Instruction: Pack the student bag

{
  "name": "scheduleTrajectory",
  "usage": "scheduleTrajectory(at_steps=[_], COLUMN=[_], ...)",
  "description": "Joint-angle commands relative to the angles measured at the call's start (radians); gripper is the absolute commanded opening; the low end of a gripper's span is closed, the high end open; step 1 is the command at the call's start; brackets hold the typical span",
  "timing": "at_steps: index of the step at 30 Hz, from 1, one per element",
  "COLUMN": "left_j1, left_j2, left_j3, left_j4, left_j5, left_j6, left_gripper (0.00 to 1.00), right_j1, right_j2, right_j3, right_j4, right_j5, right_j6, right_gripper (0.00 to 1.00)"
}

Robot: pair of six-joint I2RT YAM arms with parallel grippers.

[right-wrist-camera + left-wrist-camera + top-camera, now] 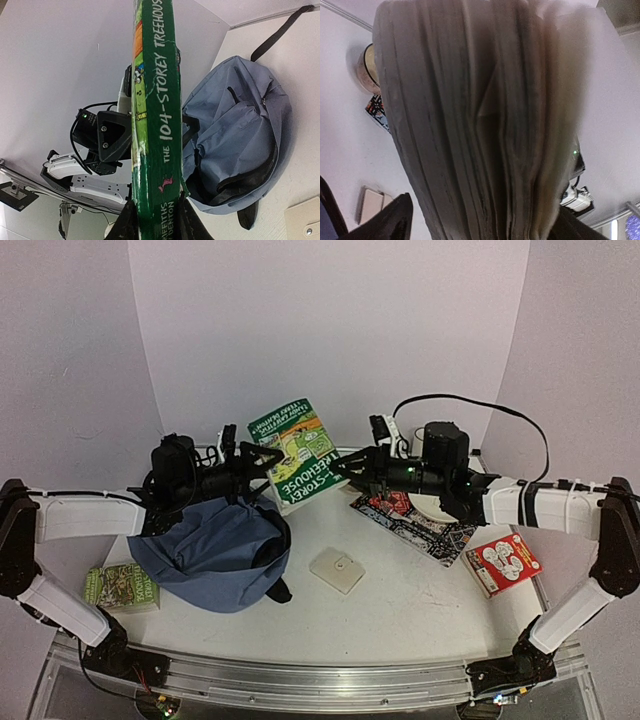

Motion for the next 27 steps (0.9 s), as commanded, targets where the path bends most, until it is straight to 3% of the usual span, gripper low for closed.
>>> scheduleTrajectory(at_steps=[1,7,13,15,22,27], left_j1=[0.002,0.002,0.002,0.003,0.002,0.001], left_j2=[-0.021,-0.094,-0.156,-0.163,-0.138,-0.094], left_j3=[-0.025,-0.073,-0.099,-0.101,-0.13,-0.113], left_j4=[0.166,0.183,0.183,0.183,0.183,0.188], left_j5=[0.042,0.007,-0.014,-0.014,-0.037,-0.01], left_j6=[-0.064,-0.082,-0.099,-0.105,-0.112,-0.117], left_gripper=[0.72,0.48,0.41,0.44,0.76,0.85], right_j1=[0.007,0.007,0.007,0.008,0.01,0.02], right_j2=[-0.065,-0.059,-0.049,-0.048,-0.046,-0.031], right_j3=[0.003,-0.017,-0.017,-0.014,0.025,0.066], right_j4=[0.166,0.142,0.102,0.099,0.164,0.204], right_j5=[-0.024,0.015,0.042,0.041,-0.008,-0.037], right_j6=[-0.004,-0.022,-0.046,-0.046,-0.008,0.017], right_gripper=[0.0,0.0,0.0,0.0,0.0,0.0])
